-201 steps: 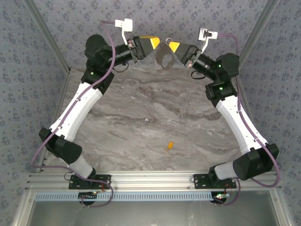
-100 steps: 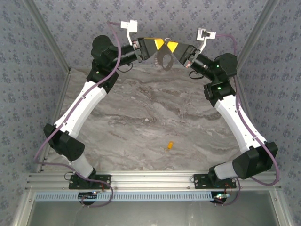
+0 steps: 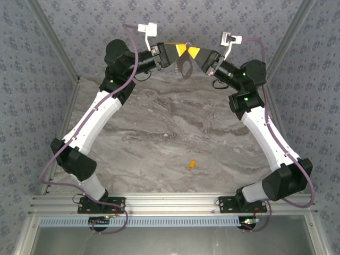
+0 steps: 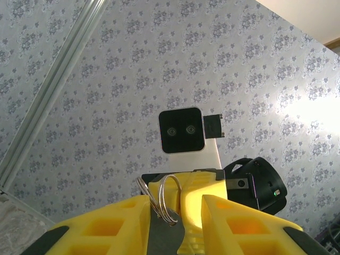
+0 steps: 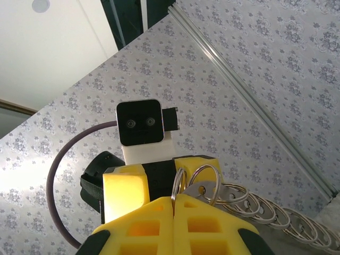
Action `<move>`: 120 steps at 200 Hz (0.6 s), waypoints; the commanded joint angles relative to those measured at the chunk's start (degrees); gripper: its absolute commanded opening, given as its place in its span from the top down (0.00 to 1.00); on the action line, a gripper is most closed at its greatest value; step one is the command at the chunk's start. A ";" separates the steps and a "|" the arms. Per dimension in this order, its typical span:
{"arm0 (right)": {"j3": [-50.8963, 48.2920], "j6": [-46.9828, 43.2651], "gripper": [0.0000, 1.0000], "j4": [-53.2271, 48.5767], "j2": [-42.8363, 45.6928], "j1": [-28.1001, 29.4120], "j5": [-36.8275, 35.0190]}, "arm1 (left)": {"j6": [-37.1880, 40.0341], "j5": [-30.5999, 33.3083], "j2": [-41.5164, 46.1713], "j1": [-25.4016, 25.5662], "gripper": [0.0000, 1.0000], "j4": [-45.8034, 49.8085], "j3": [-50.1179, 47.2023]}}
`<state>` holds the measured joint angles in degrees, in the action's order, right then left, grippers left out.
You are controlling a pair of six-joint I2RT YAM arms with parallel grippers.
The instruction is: Put the keys on the keyring
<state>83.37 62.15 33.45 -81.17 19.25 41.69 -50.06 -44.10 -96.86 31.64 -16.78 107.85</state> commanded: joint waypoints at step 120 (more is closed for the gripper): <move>1.26 -0.03 1.00 1.37 -0.49 1.25 0.06 | 7.68 0.95 0.98 1.13 0.98 5.37 2.79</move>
<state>83.40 62.11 32.75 -81.82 19.86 40.82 -44.42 -42.63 -96.86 32.27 -11.99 108.66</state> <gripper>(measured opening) 0.066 0.058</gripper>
